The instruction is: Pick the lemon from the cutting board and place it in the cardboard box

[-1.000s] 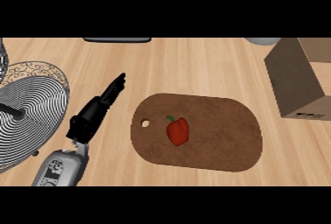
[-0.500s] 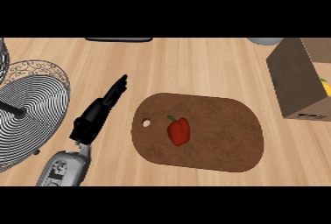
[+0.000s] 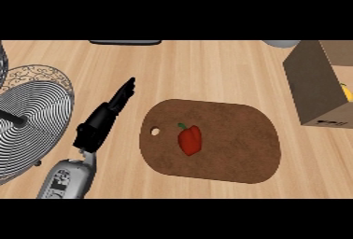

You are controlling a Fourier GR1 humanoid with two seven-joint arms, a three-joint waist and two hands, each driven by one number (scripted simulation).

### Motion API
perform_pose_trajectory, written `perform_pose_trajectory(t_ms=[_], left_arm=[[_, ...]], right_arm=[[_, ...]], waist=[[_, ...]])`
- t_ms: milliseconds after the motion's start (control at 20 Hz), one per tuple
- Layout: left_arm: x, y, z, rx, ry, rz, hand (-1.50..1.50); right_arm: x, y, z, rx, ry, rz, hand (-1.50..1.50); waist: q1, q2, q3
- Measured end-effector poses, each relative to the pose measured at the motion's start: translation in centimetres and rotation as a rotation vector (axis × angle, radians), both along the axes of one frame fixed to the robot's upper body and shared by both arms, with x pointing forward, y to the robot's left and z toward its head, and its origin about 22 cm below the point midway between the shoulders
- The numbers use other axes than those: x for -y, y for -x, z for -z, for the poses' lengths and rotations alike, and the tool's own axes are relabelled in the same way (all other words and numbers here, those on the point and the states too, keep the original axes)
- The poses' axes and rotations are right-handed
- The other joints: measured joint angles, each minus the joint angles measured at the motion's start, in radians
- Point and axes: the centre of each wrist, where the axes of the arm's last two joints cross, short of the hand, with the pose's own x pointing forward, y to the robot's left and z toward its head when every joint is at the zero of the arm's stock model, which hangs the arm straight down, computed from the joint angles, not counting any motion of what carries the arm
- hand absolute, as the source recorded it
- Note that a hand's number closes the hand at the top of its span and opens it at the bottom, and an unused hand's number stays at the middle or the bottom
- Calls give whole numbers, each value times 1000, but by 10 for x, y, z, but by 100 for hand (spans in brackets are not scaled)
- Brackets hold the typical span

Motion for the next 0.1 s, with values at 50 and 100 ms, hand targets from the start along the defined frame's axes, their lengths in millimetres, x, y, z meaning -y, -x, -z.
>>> perform_pose_trajectory(t_ms=[50, 100], left_arm=[[1, -1, -1, -2, -1, -2, 0], [3, 0, 0, -2, -3, -6, 0]], right_arm=[[4, 2, -3, 28, -48, 3, -150], [11, 6, -9, 49, -91, 5, -150]], waist=[[0, 0, 0], [-2, 0, 0]])
